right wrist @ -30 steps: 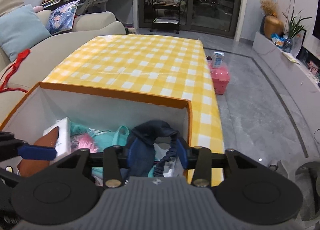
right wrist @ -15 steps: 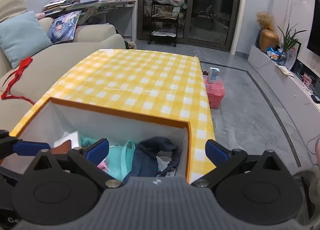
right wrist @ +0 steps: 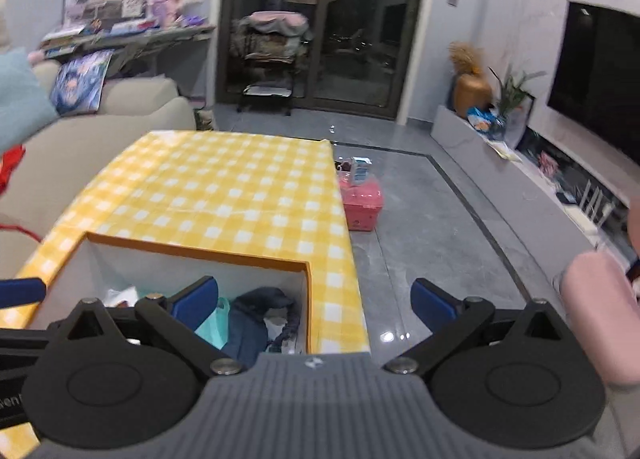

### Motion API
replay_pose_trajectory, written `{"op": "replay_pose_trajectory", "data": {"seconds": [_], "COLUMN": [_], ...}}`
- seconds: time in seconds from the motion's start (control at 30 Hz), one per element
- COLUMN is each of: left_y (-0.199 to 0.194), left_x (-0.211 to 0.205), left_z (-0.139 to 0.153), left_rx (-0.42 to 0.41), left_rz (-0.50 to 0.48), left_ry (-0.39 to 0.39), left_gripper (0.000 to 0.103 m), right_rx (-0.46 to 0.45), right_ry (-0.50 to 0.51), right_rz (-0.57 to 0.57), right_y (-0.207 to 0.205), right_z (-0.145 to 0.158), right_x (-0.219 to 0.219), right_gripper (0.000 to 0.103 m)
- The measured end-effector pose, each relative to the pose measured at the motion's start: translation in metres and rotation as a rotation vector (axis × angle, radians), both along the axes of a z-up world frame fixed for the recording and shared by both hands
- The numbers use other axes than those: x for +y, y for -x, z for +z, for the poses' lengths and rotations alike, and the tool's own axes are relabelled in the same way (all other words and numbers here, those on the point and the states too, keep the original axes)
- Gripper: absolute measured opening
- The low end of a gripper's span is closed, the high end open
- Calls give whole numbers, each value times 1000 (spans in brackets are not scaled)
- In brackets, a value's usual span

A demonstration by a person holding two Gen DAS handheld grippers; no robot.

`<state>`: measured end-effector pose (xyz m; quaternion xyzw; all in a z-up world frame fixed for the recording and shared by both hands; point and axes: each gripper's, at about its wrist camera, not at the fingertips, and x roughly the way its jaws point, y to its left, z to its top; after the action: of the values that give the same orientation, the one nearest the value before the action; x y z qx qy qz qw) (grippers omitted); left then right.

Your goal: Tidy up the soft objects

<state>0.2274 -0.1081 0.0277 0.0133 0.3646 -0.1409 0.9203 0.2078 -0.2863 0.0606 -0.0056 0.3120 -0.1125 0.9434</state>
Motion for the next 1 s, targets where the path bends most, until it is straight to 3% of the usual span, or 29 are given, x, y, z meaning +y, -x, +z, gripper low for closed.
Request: {"op": "replay_pose_trajectory", "data": {"seconds": [0.1,0.27,0.33,0.43,0.53,0.63,0.7,0.77,0.83,1.0], "left_y": [23,86,106,129,152,173,183,195,205,215], "left_x": [-3,-3,3,14,25,38,50,64,74,93], "left_z": [23,64,78,93,105,107,106,97,86,55], "left_rx": [-90,-324,-344,-329,-334,-365,-374,-398,-406,-399], "left_rz": [-49,-41,-24,-20,-14,19,66,167,231,232], "left_ry": [-42,-103,-84,-46,-58,-57,-23,31,65,114], "left_gripper": [88,93,93,93,93,93,93,93,93,93], "right_rx": [-48,-98,-125,-175,-204,-219,-285,-344,-322,-223], "right_ry": [-88,-141,-154,-95,-106,-78,-86,-122,-137,-158], "right_rz": [-34,-41,-31,-1,14,14,20,49,79,119], "right_y": [32,87,110,146,178,205,222,238,244,251], "right_z": [20,54,68,86,92,81,65,41,18,-37], "right_x": [-8,-9,-8,0,4,14,21,30,40,60], "right_gripper": [100,100,100,100,100,100,100,100,100,100]}}
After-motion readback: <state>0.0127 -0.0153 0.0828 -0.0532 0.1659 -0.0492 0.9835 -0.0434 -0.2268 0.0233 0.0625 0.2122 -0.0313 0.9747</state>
